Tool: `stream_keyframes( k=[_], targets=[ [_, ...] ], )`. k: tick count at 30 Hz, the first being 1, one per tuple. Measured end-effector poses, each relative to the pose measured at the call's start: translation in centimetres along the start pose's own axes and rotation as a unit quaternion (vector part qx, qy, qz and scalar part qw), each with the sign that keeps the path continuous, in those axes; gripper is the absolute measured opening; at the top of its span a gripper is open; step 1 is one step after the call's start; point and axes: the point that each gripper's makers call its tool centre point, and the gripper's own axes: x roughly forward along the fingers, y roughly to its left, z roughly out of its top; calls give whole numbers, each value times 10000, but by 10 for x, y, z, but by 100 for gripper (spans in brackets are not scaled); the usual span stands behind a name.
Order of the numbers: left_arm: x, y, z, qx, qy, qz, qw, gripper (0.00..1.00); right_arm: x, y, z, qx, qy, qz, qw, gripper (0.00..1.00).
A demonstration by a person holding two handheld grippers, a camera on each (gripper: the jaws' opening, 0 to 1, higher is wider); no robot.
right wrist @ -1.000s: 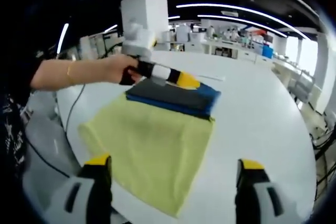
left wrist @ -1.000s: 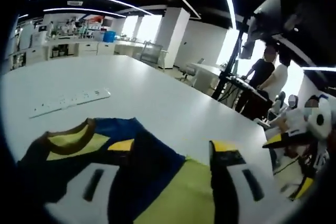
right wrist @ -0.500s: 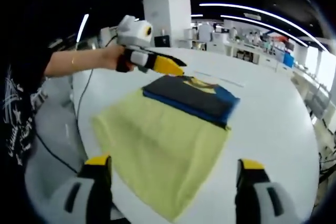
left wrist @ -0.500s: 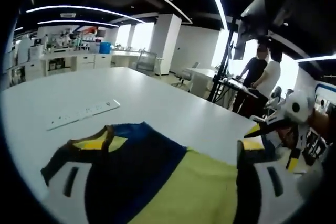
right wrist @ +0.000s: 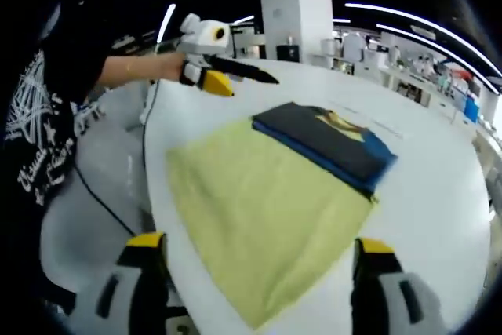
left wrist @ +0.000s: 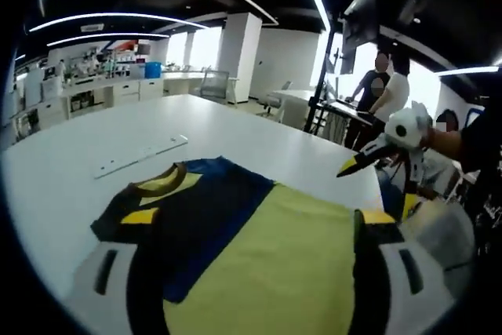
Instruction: Fold the garment on the visible template until the final outline fits inside the template.
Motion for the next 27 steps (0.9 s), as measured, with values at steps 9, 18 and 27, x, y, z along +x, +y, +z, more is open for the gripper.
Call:
stream_keyframes(
  k=[9,18,27],
  targets=[
    [-41,-10,-36,37,309,45,9995,98,6,2,-15,-155,226,132,9995,94],
    [-70,-22,-71,-202,364,186,9990,92,14,6,-38,-77,379,198,9991,89],
    [-79,-42,-112,-283,740,-14,9969,79,16,10,-46,-214,430,125,9988,81]
  ],
)
